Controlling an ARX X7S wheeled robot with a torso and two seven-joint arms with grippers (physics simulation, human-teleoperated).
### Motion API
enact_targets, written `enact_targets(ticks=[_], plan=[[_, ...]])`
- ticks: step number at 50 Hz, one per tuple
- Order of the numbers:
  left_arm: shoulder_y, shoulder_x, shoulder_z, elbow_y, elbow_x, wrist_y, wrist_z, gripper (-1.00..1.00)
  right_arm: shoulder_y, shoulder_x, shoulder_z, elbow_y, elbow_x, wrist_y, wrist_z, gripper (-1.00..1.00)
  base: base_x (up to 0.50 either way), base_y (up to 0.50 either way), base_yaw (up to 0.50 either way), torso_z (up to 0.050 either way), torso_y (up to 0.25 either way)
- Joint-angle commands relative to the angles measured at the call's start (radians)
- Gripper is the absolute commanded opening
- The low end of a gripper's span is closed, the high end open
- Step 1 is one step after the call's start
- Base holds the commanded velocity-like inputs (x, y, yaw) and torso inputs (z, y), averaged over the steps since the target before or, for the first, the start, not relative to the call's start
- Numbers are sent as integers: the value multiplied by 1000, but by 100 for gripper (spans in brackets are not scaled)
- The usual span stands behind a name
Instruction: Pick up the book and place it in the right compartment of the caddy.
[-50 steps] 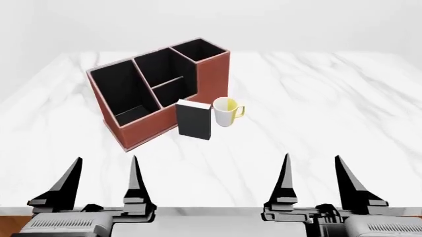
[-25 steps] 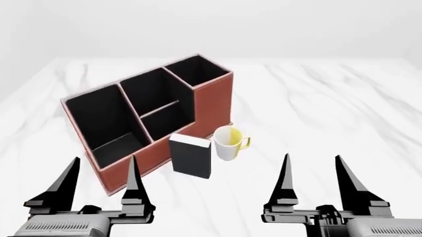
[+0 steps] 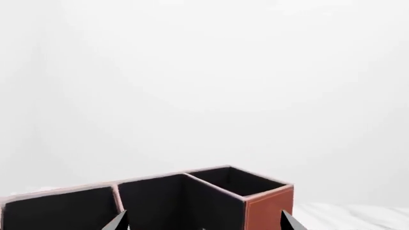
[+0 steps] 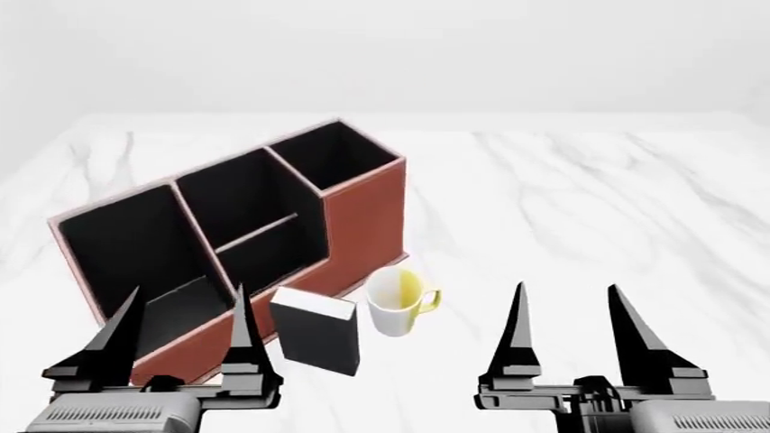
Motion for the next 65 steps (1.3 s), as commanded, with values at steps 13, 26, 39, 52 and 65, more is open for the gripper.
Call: enact_targets(ticks=[13,26,39,52,65], plan=[[1,-16,14,-1,-8,6,-16,100,1,20,-13,1,11,-3,15,100,0,-495,0,0,0],[1,-24,21,1,-12,6,-26,100,-1,29,-20,-4,12,-12,23,100,0,-221,0,0,0],[1,-33,27,-4,-13,11,-33,100,1,30,-21,7,-8,-26,46,100,0,0,6,0,0],[1,-41,36,-2,-11,12,-42,100,0,37,-28,5,-25,-33,62,100,0,0,487,0,0],[2,-48,40,-5,-12,18,-49,100,0,46,-37,6,-26,-35,69,100,0,0,500,0,0]])
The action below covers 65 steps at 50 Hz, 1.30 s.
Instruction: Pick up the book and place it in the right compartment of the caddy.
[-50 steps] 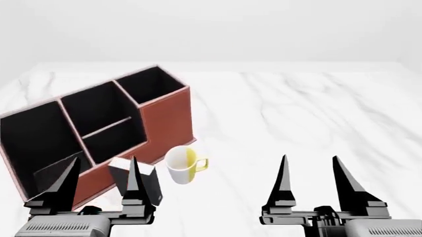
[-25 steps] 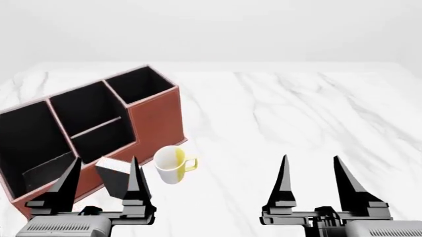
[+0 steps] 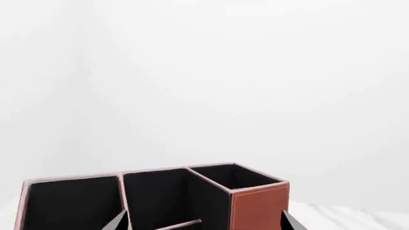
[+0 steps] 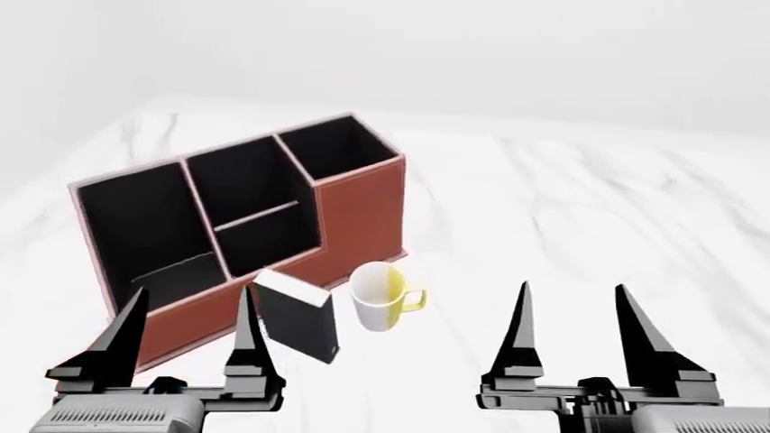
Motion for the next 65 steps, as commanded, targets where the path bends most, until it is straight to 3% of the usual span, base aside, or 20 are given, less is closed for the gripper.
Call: enact_targets(ticks=[1,65], plan=[[2,-7,5,0,-2,6,-6,100,-1,7,-7,-1,-3,-2,8,100,0,0,500,0,0],[-1,-38,30,0,-11,16,-40,100,3,44,-39,3,4,-12,39,100,0,0,500,0,0]])
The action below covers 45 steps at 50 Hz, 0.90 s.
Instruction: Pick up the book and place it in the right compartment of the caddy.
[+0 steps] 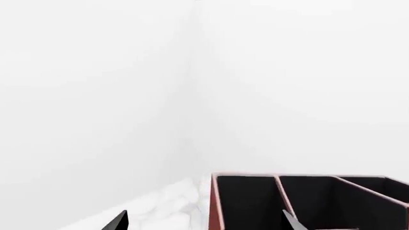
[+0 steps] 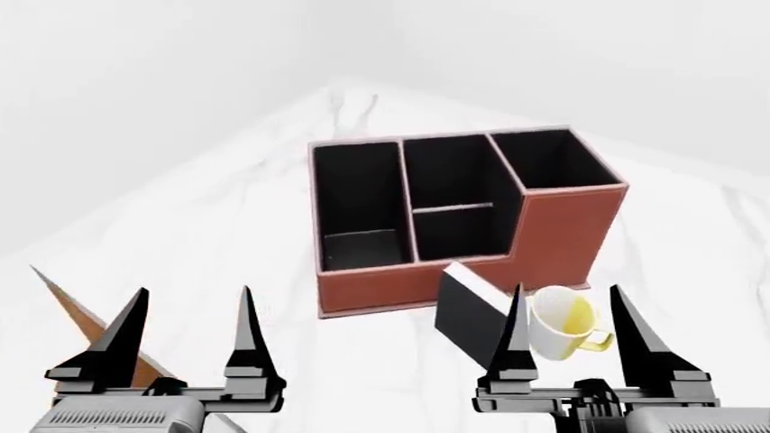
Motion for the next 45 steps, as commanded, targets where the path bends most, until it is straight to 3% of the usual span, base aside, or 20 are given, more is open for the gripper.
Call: enact_targets(ticks=[1,19,27,45], plan=[[0,-5,5,-1,-1,3,-5,100,0,5,-4,0,0,-1,7,100,0,0,500,0,0],[0,-17,12,0,-10,6,-17,100,-2,14,-12,-4,4,-8,15,100,0,0,500,0,0],[-1,-21,18,-1,-8,8,-22,100,-5,24,-20,-1,38,-26,-5,100,-118,146,0,0,0],[-6,-31,28,-8,-13,12,-32,100,-5,36,-32,0,47,-32,-7,100,310,-383,0,0,0]])
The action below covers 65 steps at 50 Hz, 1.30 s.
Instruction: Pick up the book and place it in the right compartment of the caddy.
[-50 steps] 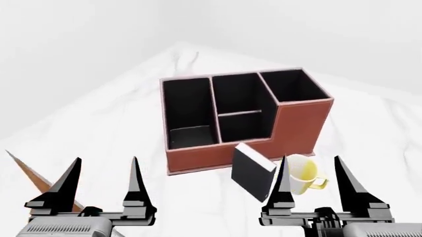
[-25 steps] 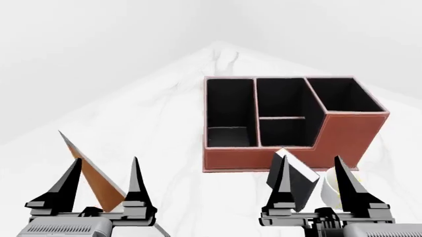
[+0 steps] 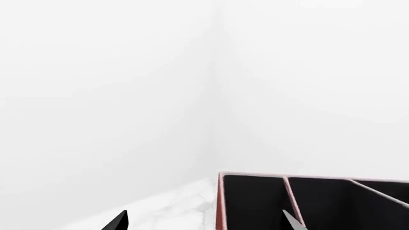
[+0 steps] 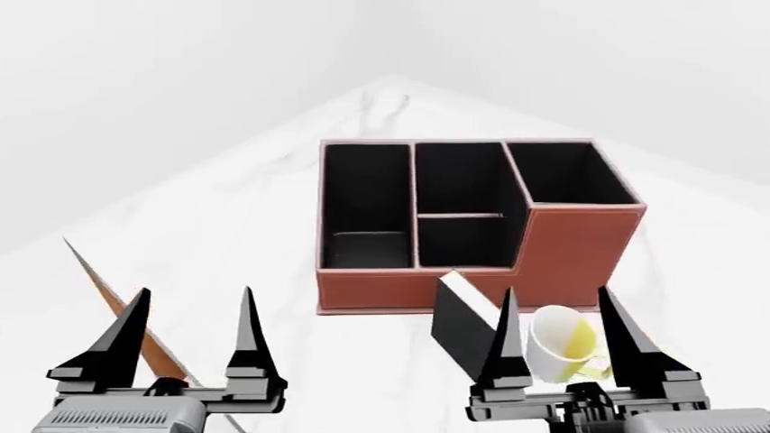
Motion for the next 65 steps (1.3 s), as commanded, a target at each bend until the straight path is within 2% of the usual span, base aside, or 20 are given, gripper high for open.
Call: enact_targets(ticks=[1,13,27,42,48,50,56,65], plan=[[-2,-6,8,-3,-2,3,-6,100,-3,8,-4,-3,7,-6,0,100,314,-389,0,0,0],[1,-14,8,1,-7,5,-14,100,-10,15,-10,-2,7,-34,-2,100,45,-17,0,0,0],[-2,-20,14,-3,-9,9,-21,100,-4,19,-15,4,2,-37,4,100,387,312,0,0,0],[-3,-28,20,0,-9,9,-29,100,-4,25,-21,1,5,-34,10,100,4,3,0,0,1],[-1,-34,4,8,-15,8,-40,100,3,128,-8,-58,145,55,-65,100,0,0,0,0,0],[-1,-34,3,10,-15,8,-42,100,-3,158,-17,-50,85,77,-68,100,0,0,0,0,0],[-5,-33,10,-1,-7,9,-45,100,-17,238,4,-67,145,160,-101,100,0,0,0,0,0],[-7,-37,8,1,-11,6,-50,100,0,277,6,-47,162,220,-114,100,0,0,0,0,0]])
